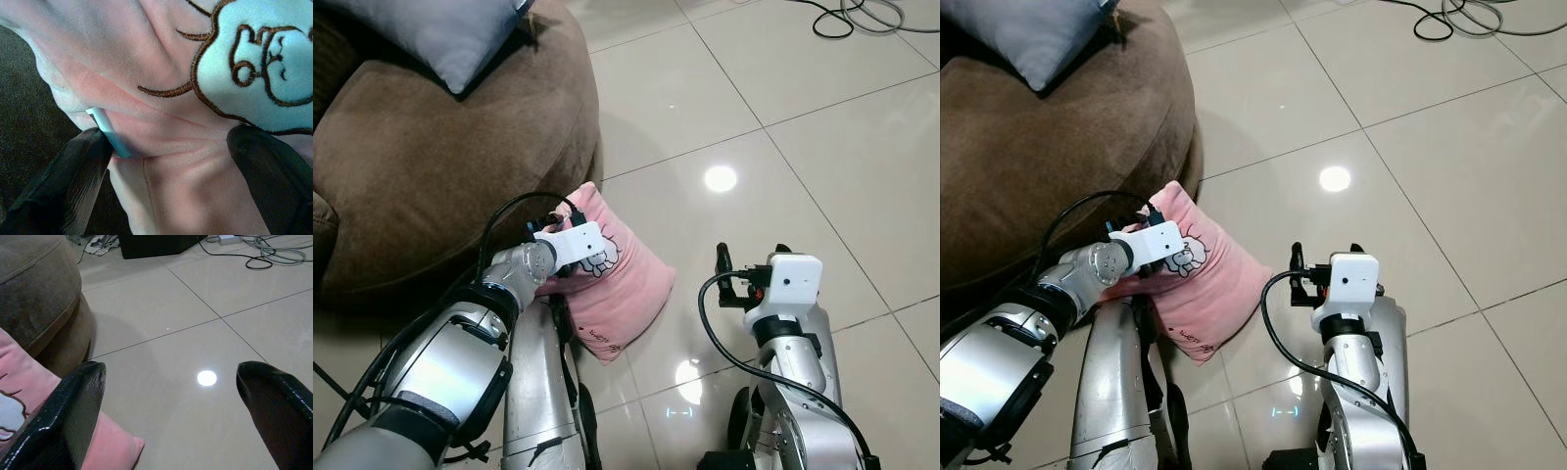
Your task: Move the pillow to the sofa from floor
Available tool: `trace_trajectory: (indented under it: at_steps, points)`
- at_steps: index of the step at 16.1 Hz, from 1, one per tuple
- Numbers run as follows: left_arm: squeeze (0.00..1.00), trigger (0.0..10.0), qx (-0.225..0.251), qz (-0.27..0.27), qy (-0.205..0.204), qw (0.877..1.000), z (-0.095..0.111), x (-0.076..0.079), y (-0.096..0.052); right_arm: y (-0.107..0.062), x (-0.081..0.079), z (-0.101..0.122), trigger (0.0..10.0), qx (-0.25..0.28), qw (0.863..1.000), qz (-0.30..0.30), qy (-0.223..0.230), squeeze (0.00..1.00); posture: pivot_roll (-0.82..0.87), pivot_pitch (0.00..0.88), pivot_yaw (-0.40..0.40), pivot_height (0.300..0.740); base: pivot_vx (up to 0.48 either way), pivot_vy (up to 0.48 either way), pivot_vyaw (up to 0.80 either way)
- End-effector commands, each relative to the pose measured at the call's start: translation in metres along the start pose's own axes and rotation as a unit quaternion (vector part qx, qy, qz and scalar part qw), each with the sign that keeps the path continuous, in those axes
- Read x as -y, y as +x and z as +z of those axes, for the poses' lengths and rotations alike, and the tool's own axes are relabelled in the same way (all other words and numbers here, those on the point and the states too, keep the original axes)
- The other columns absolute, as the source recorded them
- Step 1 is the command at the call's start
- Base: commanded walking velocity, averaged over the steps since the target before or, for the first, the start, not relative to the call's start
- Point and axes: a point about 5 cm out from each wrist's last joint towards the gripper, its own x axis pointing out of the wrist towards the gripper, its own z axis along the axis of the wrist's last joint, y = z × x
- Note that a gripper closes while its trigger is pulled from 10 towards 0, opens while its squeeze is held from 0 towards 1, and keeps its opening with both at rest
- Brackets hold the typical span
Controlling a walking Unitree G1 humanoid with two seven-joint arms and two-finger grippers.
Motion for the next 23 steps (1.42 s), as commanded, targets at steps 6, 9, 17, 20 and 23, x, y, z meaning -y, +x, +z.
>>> trace_trajectory:
  at_steps: [6,9,17,20,23]
  points:
    - [1.0,10.0,-0.012,-0.014,-0.022,1.0,-0.0064,0.009,0.0003,-0.003,-0.0043,-0.0071,10.0,-0.02,1.0,0.012,-0.004,0.0,-0.04,0.218,0.115,0.415,0.0,0.0,0.0]
    - [1.0,10.0,-0.013,-0.016,-0.02,1.0,-0.0068,0.0096,0.0003,-0.0018,-0.0043,-0.0072,10.0,-0.02,1.0,0.015,-0.005,0.0,-0.03,0.217,0.111,0.415,0.0,0.0,0.0]
    - [1.0,10.0,-0.005,-0.009,-0.031,0.999,-0.0043,0.0059,0.0002,-0.0004,-0.0072,-0.0082,10.0,-0.022,1.0,0.018,-0.003,0.0,-0.03,0.222,0.117,0.415,0.0,0.0,0.0]
    - [1.0,10.0,-0.004,-0.008,-0.03,0.999,-0.0041,0.0048,0.0001,-0.0004,-0.0074,-0.0087,10.0,-0.023,1.0,0.018,-0.003,0.0,-0.03,0.222,0.119,0.415,0.0,0.0,0.0]
    - [1.0,10.0,-0.005,-0.004,-0.032,0.999,-0.0042,0.0044,0.0001,-0.0006,-0.008,-0.0096,10.0,-0.024,1.0,0.017,-0.002,0.0,-0.03,0.223,0.122,0.415,0.0,0.0,0.0]
